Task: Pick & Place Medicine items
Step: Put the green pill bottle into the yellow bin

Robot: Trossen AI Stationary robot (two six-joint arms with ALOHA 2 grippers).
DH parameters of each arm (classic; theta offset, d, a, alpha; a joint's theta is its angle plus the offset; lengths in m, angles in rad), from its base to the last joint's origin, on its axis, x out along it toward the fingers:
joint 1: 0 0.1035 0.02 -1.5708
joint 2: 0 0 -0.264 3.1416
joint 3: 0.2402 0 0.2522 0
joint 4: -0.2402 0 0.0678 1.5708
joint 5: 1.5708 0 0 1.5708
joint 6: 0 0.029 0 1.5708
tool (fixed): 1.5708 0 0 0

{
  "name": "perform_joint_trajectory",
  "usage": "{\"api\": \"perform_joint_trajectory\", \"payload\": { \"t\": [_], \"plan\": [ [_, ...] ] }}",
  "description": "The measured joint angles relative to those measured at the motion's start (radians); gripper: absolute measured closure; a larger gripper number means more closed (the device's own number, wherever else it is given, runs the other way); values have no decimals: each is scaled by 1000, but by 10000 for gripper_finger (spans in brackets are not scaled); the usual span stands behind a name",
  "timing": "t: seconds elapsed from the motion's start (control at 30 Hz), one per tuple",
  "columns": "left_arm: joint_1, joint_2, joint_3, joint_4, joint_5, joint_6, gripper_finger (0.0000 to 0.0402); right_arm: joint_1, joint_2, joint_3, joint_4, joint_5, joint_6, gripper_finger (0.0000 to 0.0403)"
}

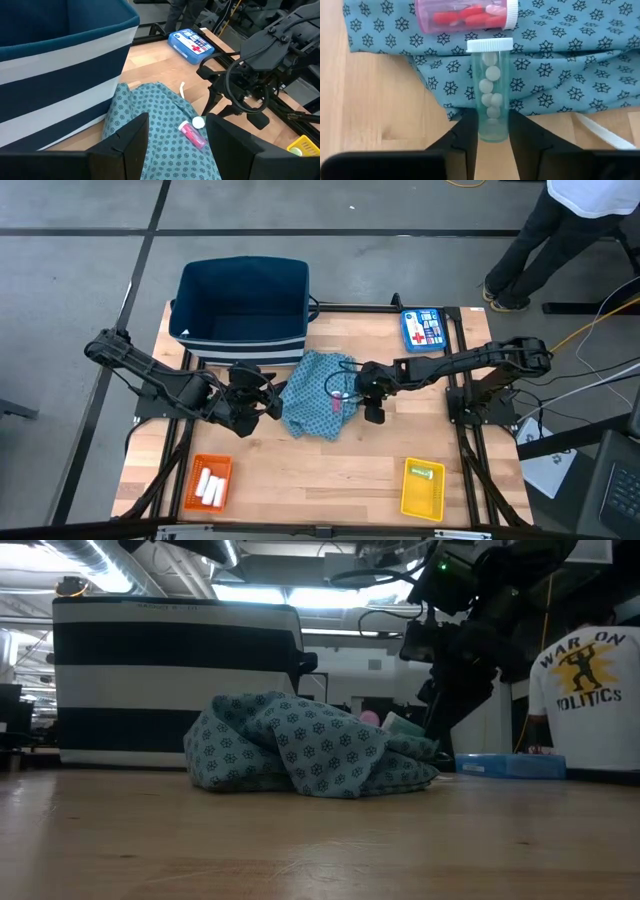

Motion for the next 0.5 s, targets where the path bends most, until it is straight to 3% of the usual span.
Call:
{"api": "perform_joint_trajectory", "payload": {
  "t": [0.27, 0.5],
  "plan": [
    [0, 0, 0, 0, 0, 0, 208, 0, 0, 88, -61, -17, 67, 297],
    [-1, 0, 0, 0, -1, 0, 208, 2, 0, 305, -348, -87, 69, 296]
  ]
}}
